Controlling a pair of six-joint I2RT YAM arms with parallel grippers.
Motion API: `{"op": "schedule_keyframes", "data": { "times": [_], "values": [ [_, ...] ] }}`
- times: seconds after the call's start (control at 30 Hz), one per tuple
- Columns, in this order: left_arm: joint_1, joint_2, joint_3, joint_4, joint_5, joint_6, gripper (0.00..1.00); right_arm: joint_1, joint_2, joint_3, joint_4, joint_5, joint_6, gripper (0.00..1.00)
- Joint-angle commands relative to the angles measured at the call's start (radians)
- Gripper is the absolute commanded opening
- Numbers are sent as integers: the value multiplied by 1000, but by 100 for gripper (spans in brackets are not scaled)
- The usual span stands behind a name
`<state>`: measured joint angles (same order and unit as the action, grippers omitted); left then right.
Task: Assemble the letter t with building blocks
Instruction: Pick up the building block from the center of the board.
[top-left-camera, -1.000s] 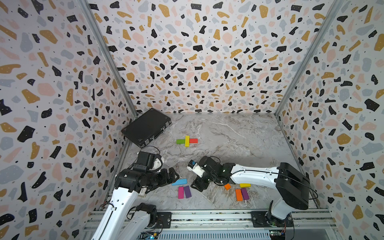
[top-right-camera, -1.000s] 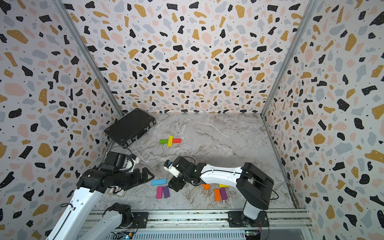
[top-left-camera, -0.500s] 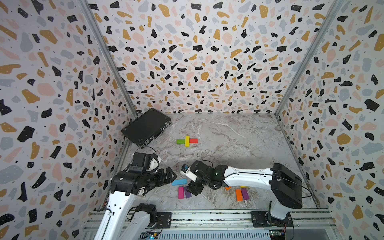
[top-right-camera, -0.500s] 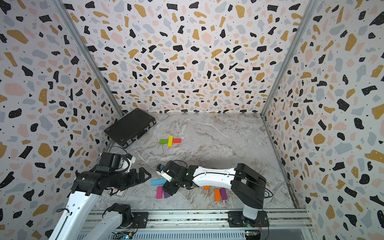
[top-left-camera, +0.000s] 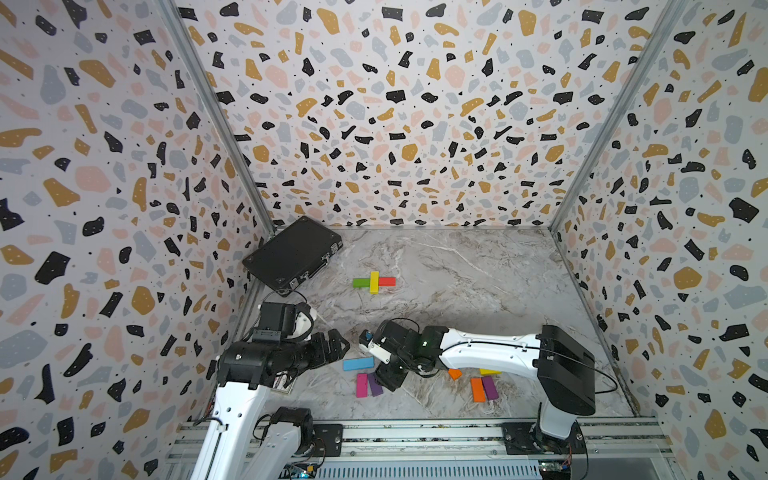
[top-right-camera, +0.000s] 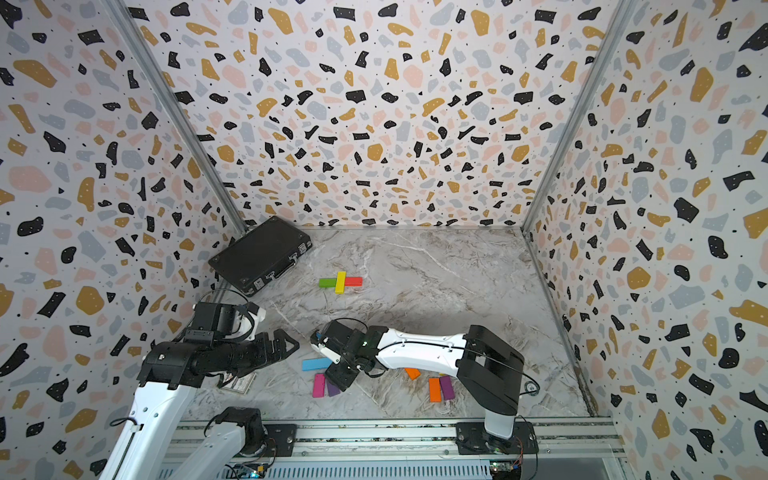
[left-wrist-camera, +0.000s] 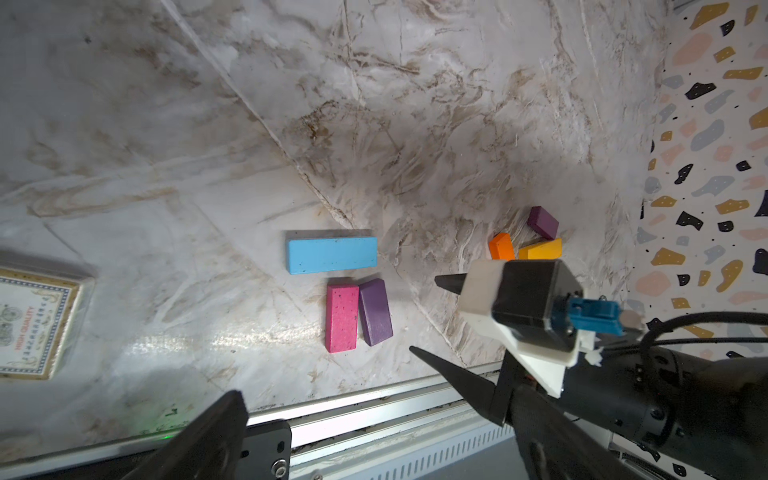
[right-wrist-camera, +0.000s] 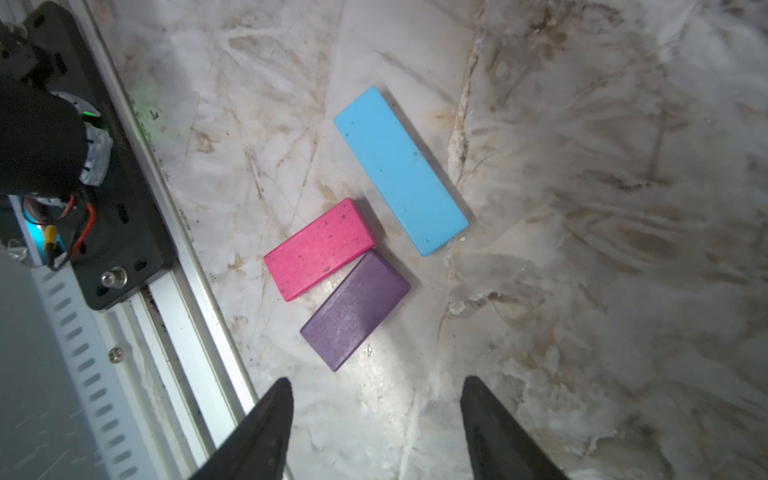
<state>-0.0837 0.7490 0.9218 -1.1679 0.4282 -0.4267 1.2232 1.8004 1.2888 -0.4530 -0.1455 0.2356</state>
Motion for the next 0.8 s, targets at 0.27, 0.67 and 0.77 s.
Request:
{"op": "schedule_keyframes", "data": {
  "times": [0.27, 0.67, 0.77],
  "values": [
    [24, 4, 107, 4, 36, 18, 100, 17, 182, 238, -322, -64, 12, 66],
    [33, 8, 213, -87, -20, 68, 100, 25, 249, 272, -298, -57, 27, 63],
    [38, -3, 207, -92, -29, 75, 100, 26, 248, 272, -281, -59, 28, 63]
  ]
}}
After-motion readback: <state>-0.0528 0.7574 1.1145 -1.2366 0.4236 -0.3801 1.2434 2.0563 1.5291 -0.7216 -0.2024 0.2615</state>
